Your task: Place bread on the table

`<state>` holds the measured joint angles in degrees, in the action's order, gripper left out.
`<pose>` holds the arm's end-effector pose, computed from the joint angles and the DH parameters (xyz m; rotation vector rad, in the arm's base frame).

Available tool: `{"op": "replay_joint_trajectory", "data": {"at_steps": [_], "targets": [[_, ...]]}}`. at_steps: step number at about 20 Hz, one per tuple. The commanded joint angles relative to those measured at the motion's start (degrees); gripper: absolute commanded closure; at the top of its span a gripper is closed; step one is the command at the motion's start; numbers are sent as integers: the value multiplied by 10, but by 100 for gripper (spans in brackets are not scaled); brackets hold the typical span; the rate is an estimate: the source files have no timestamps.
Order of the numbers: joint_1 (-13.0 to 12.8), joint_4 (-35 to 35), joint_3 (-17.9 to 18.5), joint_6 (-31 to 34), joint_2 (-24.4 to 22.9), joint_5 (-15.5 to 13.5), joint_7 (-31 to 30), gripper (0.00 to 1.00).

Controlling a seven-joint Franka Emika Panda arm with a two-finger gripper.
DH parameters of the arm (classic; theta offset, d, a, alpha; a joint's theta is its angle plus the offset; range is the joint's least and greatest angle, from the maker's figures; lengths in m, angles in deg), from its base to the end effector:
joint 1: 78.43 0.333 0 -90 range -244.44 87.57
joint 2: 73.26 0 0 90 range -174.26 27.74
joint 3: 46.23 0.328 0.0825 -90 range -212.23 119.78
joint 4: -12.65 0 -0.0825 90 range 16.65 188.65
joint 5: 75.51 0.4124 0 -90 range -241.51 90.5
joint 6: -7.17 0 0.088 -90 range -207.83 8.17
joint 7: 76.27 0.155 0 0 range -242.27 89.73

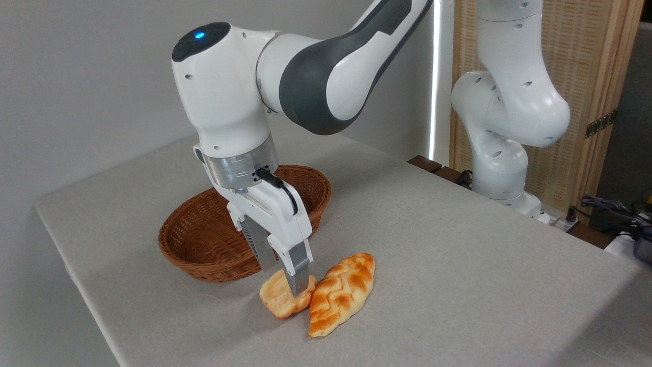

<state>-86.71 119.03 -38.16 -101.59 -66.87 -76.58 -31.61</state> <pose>0.6075 -0.0061 0.4061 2.8805 -1.1787 -0.0981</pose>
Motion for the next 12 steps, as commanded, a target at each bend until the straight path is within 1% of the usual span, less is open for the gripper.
{"op": "replay_joint_trajectory", "data": {"at_steps": [1,5,12], "targets": [[-4,0,5,-8,-1,-2,7,0],[-4,-6,4,-9,-2,-3,7,0],[-11,-42,-11,-9,-37,-2,2,0]]}}
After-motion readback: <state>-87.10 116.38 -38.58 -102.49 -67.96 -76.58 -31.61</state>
